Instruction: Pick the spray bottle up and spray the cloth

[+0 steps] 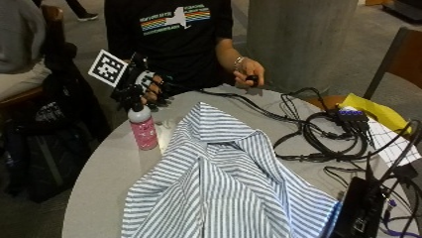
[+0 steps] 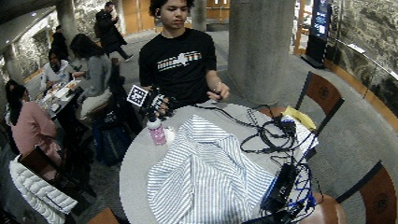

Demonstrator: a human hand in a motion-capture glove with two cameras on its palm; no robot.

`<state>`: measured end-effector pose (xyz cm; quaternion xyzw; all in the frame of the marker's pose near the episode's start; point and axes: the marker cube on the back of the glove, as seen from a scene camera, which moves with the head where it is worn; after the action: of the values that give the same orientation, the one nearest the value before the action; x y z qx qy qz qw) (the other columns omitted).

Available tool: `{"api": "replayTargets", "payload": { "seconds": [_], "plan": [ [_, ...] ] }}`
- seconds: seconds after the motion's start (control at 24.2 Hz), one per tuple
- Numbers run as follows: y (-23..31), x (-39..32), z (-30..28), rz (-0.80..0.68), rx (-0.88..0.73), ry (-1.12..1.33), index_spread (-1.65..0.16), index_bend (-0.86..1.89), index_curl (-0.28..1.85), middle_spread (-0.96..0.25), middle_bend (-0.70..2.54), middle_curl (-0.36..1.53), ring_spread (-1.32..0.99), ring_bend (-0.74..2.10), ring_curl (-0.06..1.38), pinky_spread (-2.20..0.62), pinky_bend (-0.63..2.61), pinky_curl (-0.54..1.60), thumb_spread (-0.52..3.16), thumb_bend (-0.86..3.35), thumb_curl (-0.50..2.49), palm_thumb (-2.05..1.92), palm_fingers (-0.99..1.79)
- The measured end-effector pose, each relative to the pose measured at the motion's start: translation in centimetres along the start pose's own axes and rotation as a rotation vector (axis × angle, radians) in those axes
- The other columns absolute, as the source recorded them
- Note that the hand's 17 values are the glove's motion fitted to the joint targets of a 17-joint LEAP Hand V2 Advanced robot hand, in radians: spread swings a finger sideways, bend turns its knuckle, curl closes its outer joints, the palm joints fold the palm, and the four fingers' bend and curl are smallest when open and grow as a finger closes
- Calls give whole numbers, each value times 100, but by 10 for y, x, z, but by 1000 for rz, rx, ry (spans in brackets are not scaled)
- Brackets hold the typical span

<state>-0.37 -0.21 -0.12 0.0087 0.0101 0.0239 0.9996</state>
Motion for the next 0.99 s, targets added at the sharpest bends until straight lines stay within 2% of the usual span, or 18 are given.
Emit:
{"api": "replayTargets", "payload": {
  "seconds": [0.08,0.41,0.66,0.87,0.99],
  "plan": [
    [1,-2,-3,12,-17,13,-11,25,9,-1,45,14,-3,51,11,3,27,7,43,39,14,61,121],
    [-4,-11,-18,97,-59,113,-17,24,25,-2,47,25,-5,50,24,7,25,19,76,39,21,70,110],
    [-15,-9,-19,87,2,154,-20,20,29,-2,41,28,-4,42,26,11,23,22,89,34,24,73,103],
    [-5,-7,-26,121,-47,56,-23,16,31,-2,33,29,-4,36,27,14,25,25,95,31,27,74,93],
    [-2,-5,-30,226,9,-77,-26,11,30,-1,23,28,-4,37,28,16,32,28,96,26,27,71,81]
  ]
}}
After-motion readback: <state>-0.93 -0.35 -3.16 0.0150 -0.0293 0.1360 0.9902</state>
